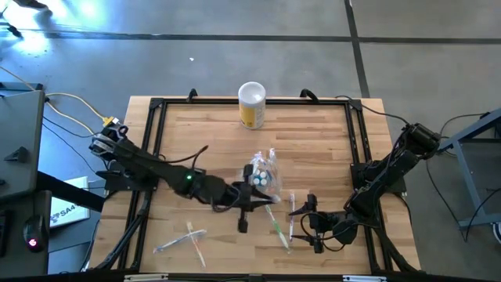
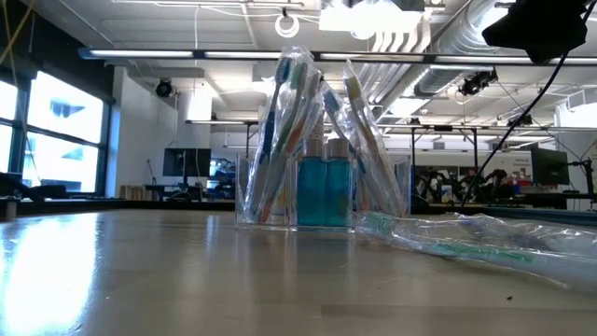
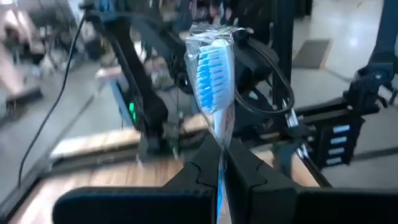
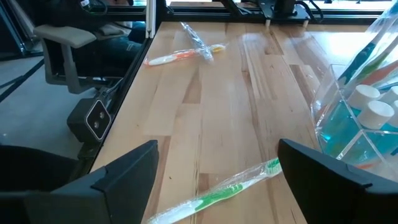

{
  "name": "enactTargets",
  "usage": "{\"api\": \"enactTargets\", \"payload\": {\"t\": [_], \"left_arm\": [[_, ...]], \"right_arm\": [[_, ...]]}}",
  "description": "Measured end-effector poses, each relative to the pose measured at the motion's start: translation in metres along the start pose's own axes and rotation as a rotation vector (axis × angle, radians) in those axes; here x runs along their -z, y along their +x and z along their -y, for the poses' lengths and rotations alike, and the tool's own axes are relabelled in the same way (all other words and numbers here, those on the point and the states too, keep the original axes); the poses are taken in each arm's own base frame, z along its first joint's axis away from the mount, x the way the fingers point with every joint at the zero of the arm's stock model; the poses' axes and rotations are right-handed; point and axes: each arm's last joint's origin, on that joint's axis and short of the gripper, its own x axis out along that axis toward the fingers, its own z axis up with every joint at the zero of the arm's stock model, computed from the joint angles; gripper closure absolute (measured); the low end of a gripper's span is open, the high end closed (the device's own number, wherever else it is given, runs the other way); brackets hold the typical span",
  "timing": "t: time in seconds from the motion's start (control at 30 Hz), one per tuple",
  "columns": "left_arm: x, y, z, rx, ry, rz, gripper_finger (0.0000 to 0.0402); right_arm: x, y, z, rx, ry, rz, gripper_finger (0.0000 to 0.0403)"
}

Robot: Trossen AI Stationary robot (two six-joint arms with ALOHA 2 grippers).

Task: Pick & Place toothbrushing station
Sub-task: Put the blue toothbrush into the left part of the transparent organizer

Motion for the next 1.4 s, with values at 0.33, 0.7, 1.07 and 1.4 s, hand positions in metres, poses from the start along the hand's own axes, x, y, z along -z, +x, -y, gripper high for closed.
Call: {"api": "enactTargets", "payload": {"t": [0.33,0.7,1.07,1.4], "left_arm": [[0.093,0.011,-0.037,-0.013,-0.111,0.306,0.0401],[0.138,0.044,-0.038,-0.121,-0.157,0.308,0.0401],[0.149,0.047,-0.040,-0.231,-0.126,0.217,0.0401],[0.155,0.048,-0.039,-0.229,-0.163,0.170,0.0401]], "right_arm": [[0.000,0.000,0.000,-0.002,-0.019,0.006,0.0081],[-0.002,0.000,-0.001,-0.001,-0.028,0.024,0.0081],[-0.001,-0.004,-0.006,-0.016,-0.042,0.029,0.0081],[-0.001,-0.004,-0.005,0.016,-0.043,0.046,0.0081]]}}
